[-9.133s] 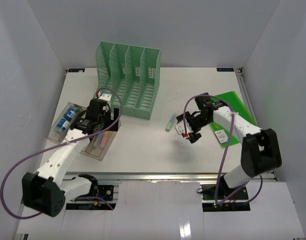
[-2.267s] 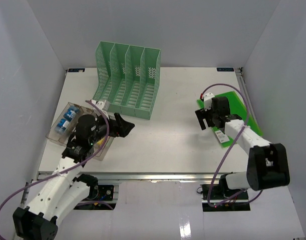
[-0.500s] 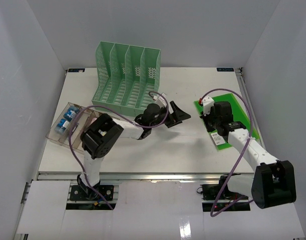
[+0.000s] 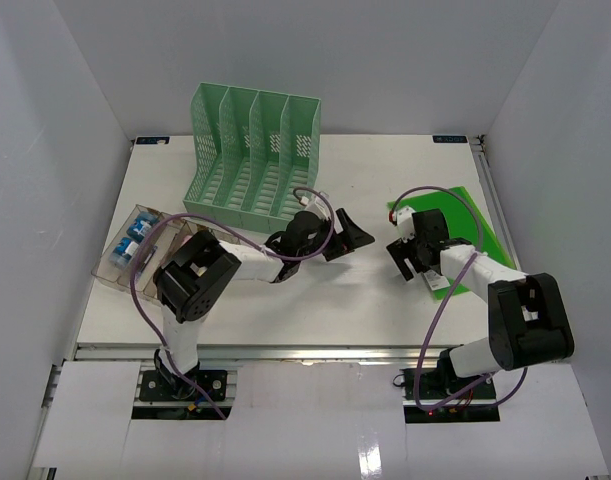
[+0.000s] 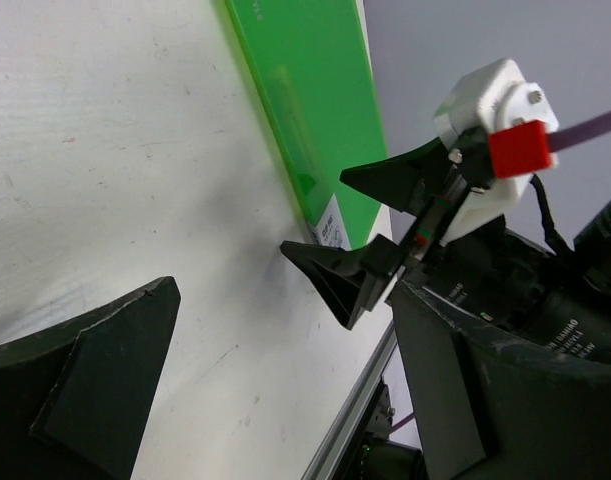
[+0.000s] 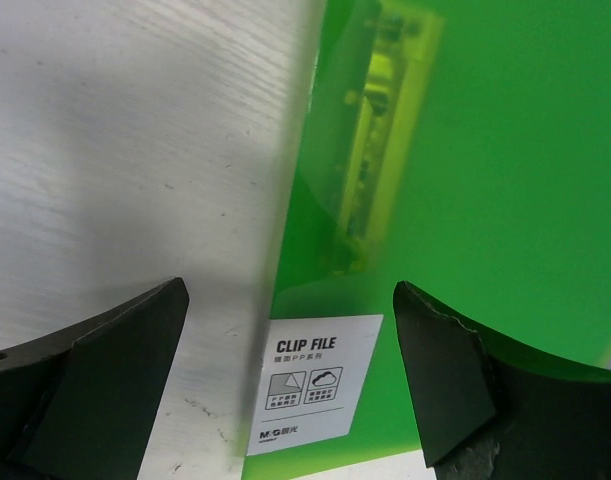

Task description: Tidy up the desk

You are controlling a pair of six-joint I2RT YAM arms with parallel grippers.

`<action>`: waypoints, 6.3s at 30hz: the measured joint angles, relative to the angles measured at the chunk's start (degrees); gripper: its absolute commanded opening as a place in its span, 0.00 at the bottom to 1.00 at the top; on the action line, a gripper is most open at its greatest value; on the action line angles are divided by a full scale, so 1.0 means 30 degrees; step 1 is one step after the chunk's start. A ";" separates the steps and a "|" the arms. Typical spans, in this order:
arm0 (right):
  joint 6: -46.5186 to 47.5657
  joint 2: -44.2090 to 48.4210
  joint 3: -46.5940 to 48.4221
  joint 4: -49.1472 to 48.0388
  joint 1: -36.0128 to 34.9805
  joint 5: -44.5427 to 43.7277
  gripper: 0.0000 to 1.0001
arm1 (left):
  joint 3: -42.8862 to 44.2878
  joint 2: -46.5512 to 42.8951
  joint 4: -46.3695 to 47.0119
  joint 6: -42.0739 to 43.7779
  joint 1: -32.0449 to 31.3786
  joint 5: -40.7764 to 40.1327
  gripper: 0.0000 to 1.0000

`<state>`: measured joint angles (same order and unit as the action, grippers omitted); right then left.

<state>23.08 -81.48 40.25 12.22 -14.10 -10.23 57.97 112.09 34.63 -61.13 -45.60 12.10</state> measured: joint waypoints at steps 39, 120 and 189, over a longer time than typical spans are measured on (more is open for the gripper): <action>0.0186 0.1404 -0.0103 0.1847 0.0013 0.1845 0.08 | 0.7871 0.7190 -0.0481 -0.4162 -0.0541 0.0240 0.98; 0.0588 1.0784 -0.0597 0.0717 0.7684 1.5477 0.90 | 1.0553 -1.1886 -1.6264 2.2597 0.1901 -1.2961 0.00; 0.0508 1.0784 -0.1224 0.0258 0.7699 1.5630 0.90 | 0.3901 -0.8612 -0.4661 1.5687 0.6116 -0.6651 0.00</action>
<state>24.60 -49.12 36.58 12.99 8.99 36.67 69.67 86.26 20.65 -14.07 -27.26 -7.85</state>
